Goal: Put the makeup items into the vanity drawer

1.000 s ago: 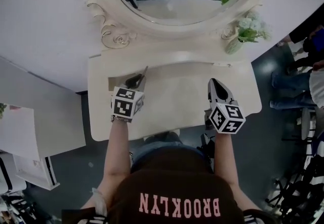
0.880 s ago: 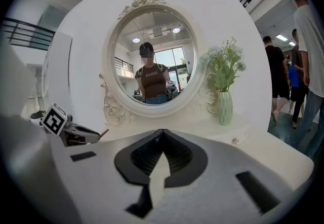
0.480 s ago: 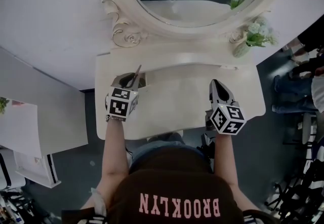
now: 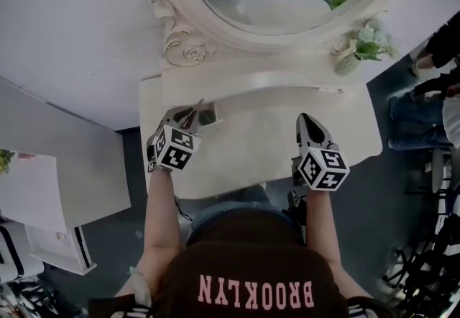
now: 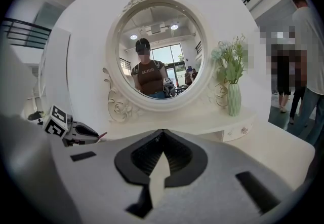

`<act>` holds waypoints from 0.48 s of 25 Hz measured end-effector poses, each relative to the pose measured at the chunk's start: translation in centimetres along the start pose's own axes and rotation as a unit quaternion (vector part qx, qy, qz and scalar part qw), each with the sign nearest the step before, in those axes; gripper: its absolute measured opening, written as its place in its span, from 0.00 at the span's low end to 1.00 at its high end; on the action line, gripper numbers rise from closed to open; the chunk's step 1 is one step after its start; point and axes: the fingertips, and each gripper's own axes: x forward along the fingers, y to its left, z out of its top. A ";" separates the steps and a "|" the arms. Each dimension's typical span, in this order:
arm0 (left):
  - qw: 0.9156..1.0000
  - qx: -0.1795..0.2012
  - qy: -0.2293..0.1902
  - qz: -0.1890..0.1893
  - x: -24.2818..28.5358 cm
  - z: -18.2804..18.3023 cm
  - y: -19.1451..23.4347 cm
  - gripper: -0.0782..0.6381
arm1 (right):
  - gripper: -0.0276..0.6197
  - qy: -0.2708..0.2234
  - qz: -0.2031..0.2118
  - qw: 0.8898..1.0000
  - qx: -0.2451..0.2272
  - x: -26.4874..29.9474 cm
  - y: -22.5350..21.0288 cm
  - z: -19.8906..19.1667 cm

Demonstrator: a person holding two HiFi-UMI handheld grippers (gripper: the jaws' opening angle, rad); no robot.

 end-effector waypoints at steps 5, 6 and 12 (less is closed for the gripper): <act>0.999 0.019 0.020 -0.018 0.7 -1.3 0.1 0.18 | 0.03 0.008 -0.003 1.000 -0.006 -0.2 0.5 -0.4; 0.999 0.018 0.024 -0.020 0.8 -1.5 0.2 0.21 | 0.03 0.008 -0.003 1.000 -0.008 -0.2 0.5 -0.4; 1.000 -0.017 0.008 -0.004 0.3 -1.3 0.8 0.30 | 0.03 0.009 -0.002 1.000 -0.014 -0.5 0.4 -0.2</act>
